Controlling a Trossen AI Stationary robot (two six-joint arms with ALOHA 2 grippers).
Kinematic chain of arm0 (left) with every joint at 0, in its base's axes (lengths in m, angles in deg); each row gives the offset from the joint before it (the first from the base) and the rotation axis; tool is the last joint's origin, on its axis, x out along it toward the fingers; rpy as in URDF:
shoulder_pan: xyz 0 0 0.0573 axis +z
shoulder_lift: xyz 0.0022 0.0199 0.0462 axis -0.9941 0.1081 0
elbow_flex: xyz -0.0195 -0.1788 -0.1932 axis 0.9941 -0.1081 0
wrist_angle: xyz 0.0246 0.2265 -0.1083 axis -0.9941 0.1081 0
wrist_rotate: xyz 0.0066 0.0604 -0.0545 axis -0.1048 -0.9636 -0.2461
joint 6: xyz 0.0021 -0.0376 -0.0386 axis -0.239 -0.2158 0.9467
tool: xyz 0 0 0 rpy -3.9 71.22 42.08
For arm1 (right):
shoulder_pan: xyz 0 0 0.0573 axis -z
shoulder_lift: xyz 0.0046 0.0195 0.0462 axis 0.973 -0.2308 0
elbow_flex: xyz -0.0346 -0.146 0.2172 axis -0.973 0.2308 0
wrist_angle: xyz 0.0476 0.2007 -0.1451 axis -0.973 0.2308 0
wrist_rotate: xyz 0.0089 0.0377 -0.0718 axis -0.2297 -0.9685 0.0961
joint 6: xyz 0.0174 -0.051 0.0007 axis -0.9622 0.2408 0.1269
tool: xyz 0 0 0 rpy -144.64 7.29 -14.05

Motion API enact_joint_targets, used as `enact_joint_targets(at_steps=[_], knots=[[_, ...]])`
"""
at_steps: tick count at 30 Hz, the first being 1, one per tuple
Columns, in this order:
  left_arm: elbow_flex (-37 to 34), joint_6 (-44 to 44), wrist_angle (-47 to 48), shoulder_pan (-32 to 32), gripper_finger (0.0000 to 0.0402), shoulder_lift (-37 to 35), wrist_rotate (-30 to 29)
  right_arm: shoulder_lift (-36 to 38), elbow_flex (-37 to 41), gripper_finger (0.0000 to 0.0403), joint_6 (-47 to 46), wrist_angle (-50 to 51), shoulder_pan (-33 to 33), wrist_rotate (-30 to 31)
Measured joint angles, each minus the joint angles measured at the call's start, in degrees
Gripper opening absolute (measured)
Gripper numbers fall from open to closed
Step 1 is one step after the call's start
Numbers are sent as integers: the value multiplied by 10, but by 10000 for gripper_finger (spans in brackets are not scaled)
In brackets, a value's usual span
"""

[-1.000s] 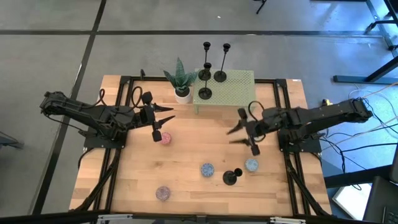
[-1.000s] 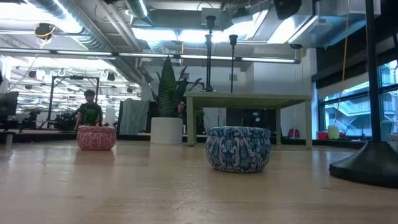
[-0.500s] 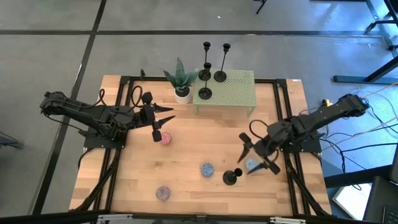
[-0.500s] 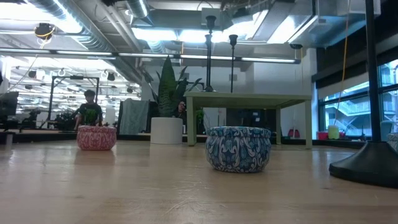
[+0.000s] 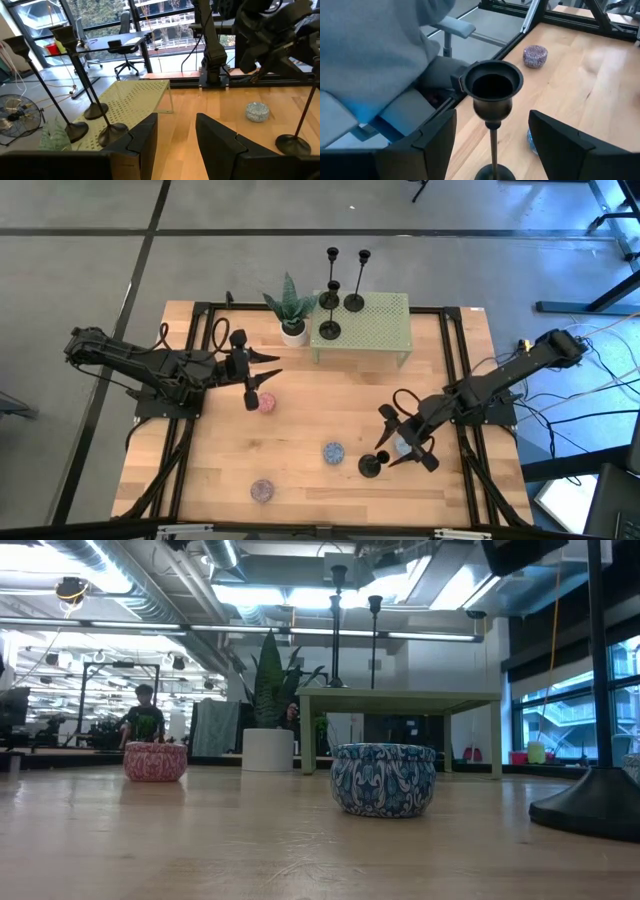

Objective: Pick & Place candle stick holders
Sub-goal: Align the black candle holder with the other black candle holder on the shelf

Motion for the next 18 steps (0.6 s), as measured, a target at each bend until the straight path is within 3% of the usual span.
enact_joint_targets(at_steps=[12,18], knots=[[0,-1,0,0,130,0,-2,-90,21,248,-28,-82,0,-9],[0,-1,0,0,130,0,-2,-113,21,205,-30,-85,0,-11]])
